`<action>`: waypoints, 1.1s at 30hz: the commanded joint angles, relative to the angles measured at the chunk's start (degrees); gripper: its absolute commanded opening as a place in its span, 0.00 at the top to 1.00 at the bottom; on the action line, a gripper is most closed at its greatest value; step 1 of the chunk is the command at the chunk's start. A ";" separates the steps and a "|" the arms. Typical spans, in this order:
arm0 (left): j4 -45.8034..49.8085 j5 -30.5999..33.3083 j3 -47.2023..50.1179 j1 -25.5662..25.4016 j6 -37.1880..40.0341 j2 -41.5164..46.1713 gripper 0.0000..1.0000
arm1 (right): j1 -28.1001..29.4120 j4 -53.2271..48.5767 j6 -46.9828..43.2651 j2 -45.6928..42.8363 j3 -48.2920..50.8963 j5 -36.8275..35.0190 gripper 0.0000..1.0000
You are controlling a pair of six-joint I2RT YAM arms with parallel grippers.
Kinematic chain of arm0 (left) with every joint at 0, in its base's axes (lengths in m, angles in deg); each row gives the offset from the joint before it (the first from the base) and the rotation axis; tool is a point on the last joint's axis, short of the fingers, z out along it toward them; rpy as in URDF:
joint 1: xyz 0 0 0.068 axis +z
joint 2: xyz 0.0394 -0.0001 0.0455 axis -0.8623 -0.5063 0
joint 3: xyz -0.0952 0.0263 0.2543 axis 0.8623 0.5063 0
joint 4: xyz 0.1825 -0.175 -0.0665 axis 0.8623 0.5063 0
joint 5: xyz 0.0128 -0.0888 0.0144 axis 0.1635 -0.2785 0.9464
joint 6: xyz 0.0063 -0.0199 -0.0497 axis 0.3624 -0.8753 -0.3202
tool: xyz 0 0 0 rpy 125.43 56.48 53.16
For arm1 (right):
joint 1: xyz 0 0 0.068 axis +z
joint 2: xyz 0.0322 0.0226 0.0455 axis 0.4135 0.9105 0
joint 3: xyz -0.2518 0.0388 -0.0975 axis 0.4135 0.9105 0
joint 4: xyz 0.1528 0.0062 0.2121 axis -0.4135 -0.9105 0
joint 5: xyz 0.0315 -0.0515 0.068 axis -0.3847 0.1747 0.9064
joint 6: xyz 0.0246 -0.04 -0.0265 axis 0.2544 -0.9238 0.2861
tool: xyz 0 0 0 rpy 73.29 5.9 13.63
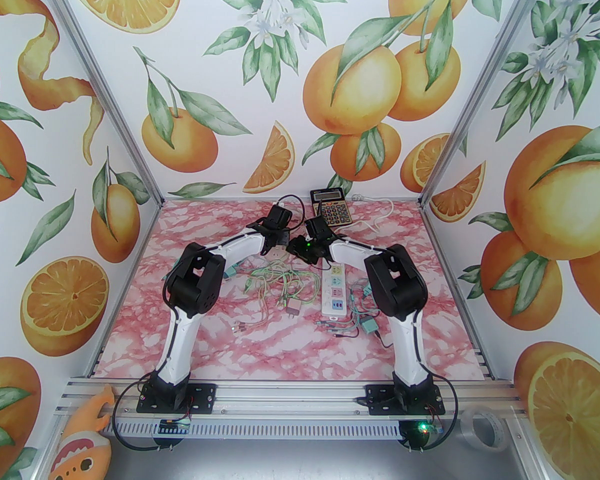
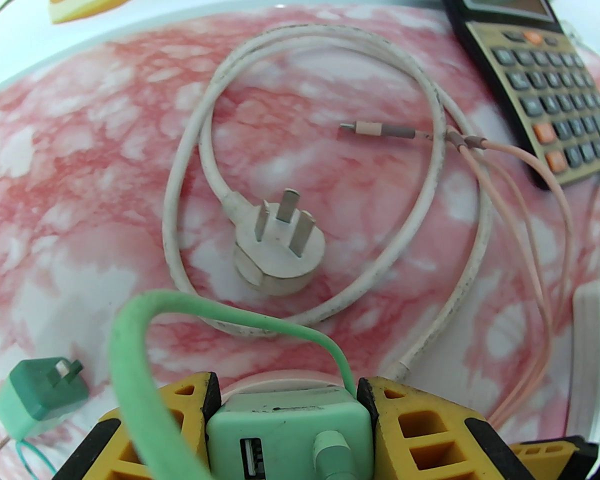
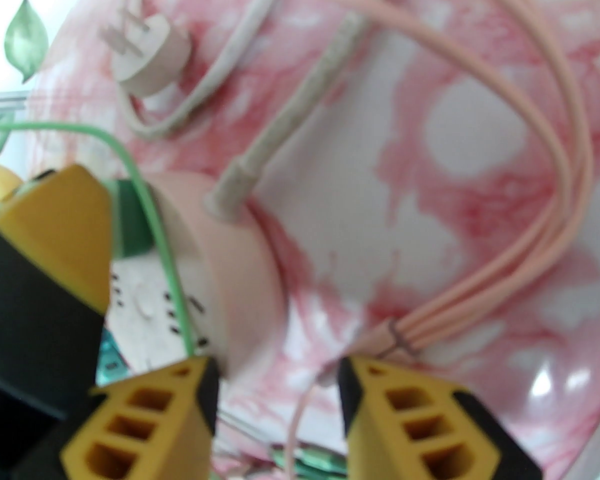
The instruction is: Pull the plug off the socket
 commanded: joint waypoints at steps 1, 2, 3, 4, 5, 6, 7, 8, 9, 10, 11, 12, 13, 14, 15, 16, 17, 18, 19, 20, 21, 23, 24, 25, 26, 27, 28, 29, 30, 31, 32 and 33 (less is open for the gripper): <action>2.64 -1.07 -1.76 -1.30 -4.40 -2.23 0.67 | 1.15 10.74 5.74 1.63 0.18 3.47 0.51; 2.90 -0.58 -1.96 -1.27 -5.34 -2.37 0.67 | 1.14 13.03 7.23 1.42 1.27 3.84 0.50; 2.66 -0.74 -1.92 -1.29 -5.97 -2.54 0.67 | 1.22 14.82 8.40 1.42 1.92 4.23 0.50; 2.39 -1.26 -2.08 -1.31 -6.32 -2.70 0.67 | 1.16 17.05 9.50 1.66 2.32 5.02 0.50; 2.44 -1.58 -2.49 -1.49 -6.54 -3.03 0.67 | 1.31 19.23 10.52 1.83 2.59 6.10 0.49; 2.79 -1.60 -2.99 -1.64 -6.67 -3.38 0.67 | 1.44 20.97 11.46 1.87 2.90 6.53 0.49; 3.35 -1.66 -3.63 -1.81 -6.81 -3.74 0.67 | 1.62 22.24 12.38 1.78 3.39 6.32 0.48; 3.60 -1.96 -3.94 -1.86 -6.85 -3.97 0.68 | 1.68 22.72 13.00 1.81 3.55 5.84 0.48; 3.58 -1.95 -3.92 -1.91 -6.79 -3.95 0.68 | 1.84 22.81 13.18 2.13 3.30 5.92 0.47; 3.43 -1.86 -3.89 -2.00 -6.60 -3.94 0.68 | 1.94 22.73 13.36 2.76 2.92 6.29 0.48; 3.43 -1.84 -3.86 -2.09 -6.49 -3.88 0.68 | 2.08 23.16 13.72 3.35 2.83 6.92 0.48; 3.47 -2.02 -3.82 -2.07 -6.15 -3.97 0.68 | 2.19 24.17 14.32 3.60 3.11 7.32 0.48; 3.67 -1.99 -3.97 -2.02 -5.80 -3.94 0.68 | 2.30 25.44 14.81 3.79 3.61 7.75 0.48; 3.86 -1.95 -3.98 -2.00 -5.66 -3.94 0.68 | 2.51 26.30 14.90 3.79 3.95 8.16 0.48; 3.95 -2.21 -3.97 -1.93 -5.46 -4.04 0.68 | 2.62 25.93 14.76 3.73 4.10 7.96 0.48; 3.96 -2.63 -3.97 -1.91 -5.26 -4.16 0.68 | 2.79 24.54 14.34 3.66 4.11 7.37 0.47; 4.20 -2.89 -4.06 -1.91 -5.23 -4.34 0.68 | 2.79 21.30 14.01 3.89 3.53 6.42 0.47; 4.20 -3.19 -3.91 -1.91 -5.15 -4.38 0.68 | 2.74 17.46 13.55 4.48 2.43 5.99 0.49; 4.13 -3.57 -3.73 -1.90 -5.09 -4.32 0.69 | 2.59 14.87 12.95 5.19 1.44 5.98 0.53; 4.05 -3.70 -3.42 -2.04 -5.06 -4.22 0.69 | 2.63 14.21 12.59 5.33 1.59 5.75 0.55; 4.05 -3.75 -3.14 -2.00 -4.77 -4.08 0.69 | 2.72 12.48 12.14 5.09 1.78 4.46 0.57; 4.37 -3.47 -2.68 -2.00 -4.30 -3.85 0.69 | 2.72 6.71 10.40 4.92 1.27 1.84 0.66; 4.44 -3.52 -2.42 -1.99 -4.01 -3.86 0.69 | 2.73 4.66 9.48 5.08 0.90 1.15 0.68; 4.53 -3.53 -2.27 -2.00 -3.61 -3.77 0.69 | 2.72 2.45 8.36 5.42 0.32 0.71 0.69; 4.57 -3.52 -2.14 -1.91 -3.40 -3.77 0.69 | 2.73 0.85 7.62 5.86 -0.14 0.59 0.70; 4.57 -3.61 -1.90 -2.00 -3.25 -3.77 0.69 | 2.73 -0.61 7.02 6.59 -0.56 0.67 0.73; 4.57 -3.70 -1.68 -2.00 -2.95 -3.77 0.69 | 2.72 -1.91 6.81 7.37 -0.95 0.90 0.75; 4.49 -3.83 -1.54 -2.00 -2.68 -3.85 0.69 | 2.75 -2.59 6.79 7.93 -1.14 1.31 0.77; 4.44 -4.11 -1.48 -1.93 -2.34 -3.96 0.69 | 2.89 -3.21 6.79 8.50 -1.12 1.49 0.78; 4.60 -4.47 -1.60 -1.91 -1.98 -4.03 0.69 | 3.05 -3.56 6.71 8.42 -0.89 1.04 0.79; 4.96 -4.85 -1.90 -1.74 -1.96 -4.14 0.70 | 3.37 -4.23 6.62 8.07 -0.77 0.06 0.79; 5.78 -5.58 -2.49 -1.49 -2.16 -4.25 0.70 | 3.66 -6.22 5.93 7.92 -1.31 -1.41 0.79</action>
